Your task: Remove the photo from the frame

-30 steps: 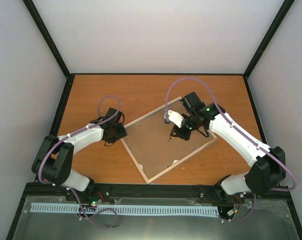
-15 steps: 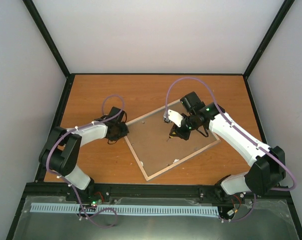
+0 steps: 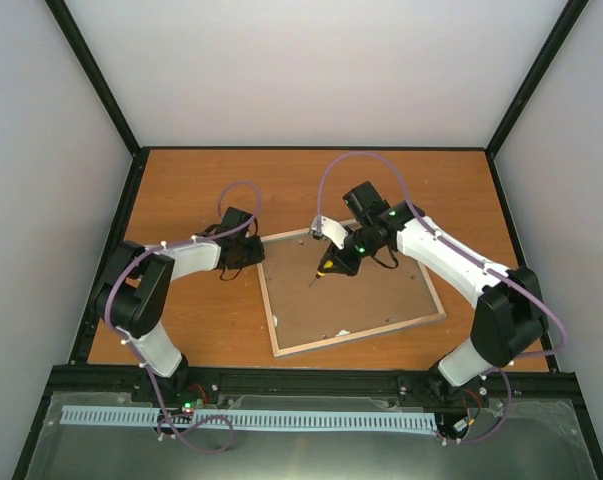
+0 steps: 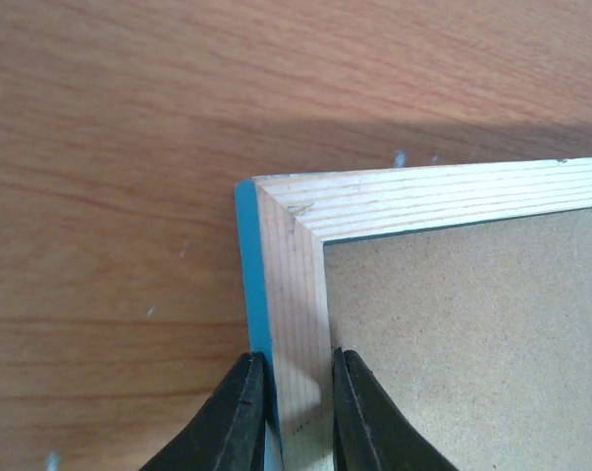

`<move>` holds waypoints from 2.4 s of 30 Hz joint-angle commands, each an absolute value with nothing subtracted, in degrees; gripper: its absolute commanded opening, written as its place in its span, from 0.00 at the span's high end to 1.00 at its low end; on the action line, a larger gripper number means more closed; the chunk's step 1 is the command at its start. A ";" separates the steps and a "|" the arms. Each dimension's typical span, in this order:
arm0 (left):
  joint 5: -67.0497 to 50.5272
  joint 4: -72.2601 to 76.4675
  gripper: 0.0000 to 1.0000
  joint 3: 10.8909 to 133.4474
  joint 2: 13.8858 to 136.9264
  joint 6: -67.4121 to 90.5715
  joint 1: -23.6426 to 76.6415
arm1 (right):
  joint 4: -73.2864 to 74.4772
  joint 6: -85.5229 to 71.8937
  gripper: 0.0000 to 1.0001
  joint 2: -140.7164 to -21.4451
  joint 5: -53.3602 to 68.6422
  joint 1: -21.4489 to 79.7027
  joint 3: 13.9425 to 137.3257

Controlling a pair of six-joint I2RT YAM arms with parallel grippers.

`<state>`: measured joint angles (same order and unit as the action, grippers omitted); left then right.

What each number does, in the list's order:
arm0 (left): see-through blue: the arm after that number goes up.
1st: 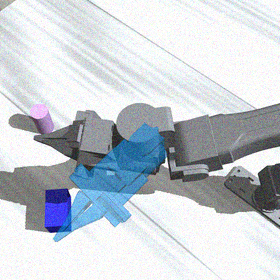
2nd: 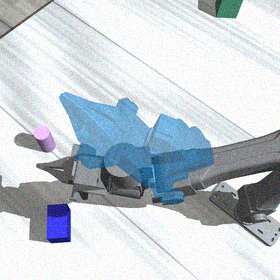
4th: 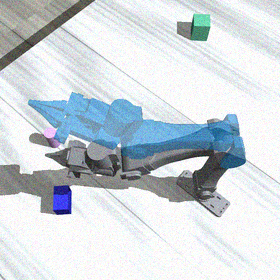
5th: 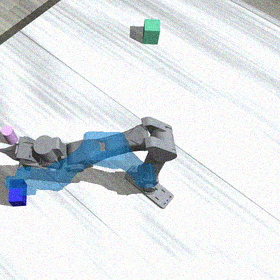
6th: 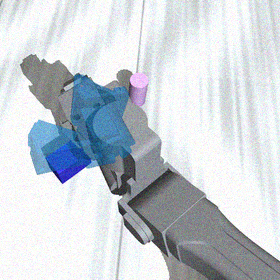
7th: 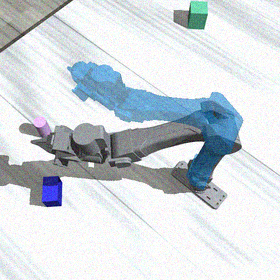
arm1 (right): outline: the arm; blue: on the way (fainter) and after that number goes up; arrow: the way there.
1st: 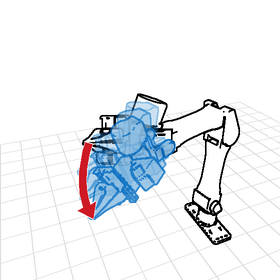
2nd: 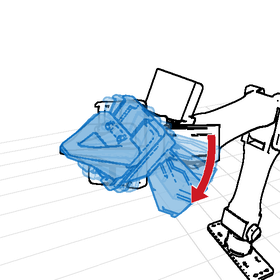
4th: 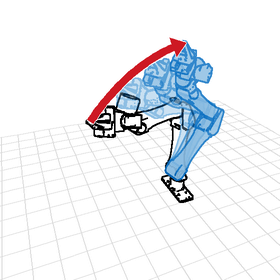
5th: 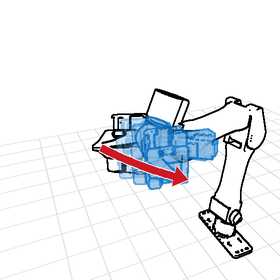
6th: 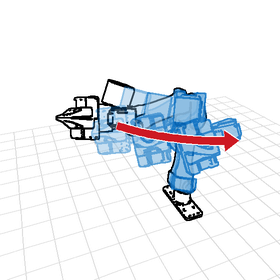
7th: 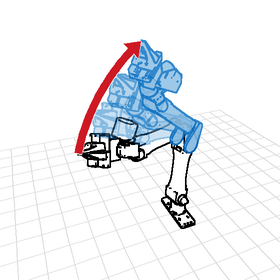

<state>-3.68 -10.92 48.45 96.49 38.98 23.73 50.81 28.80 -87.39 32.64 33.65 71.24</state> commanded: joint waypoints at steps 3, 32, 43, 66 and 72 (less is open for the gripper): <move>-10.04 -6.62 0.99 50.16 98.79 34.62 22.30 | 37.30 19.45 0.97 -93.48 39.73 34.27 73.33; -15.04 -2.53 0.99 47.30 97.17 40.95 21.93 | 35.93 13.11 0.97 -115.44 43.34 37.78 86.81; -15.89 -1.99 0.99 47.24 97.99 40.87 21.97 | 35.07 12.36 0.97 -117.33 39.51 37.95 87.33; -16.34 -1.76 0.99 47.49 99.18 40.25 21.95 | 35.93 8.69 0.97 -116.88 28.34 37.97 87.58; -16.16 -2.09 0.99 47.63 99.67 39.64 21.89 | 37.13 8.17 0.97 -109.79 18.12 36.76 85.08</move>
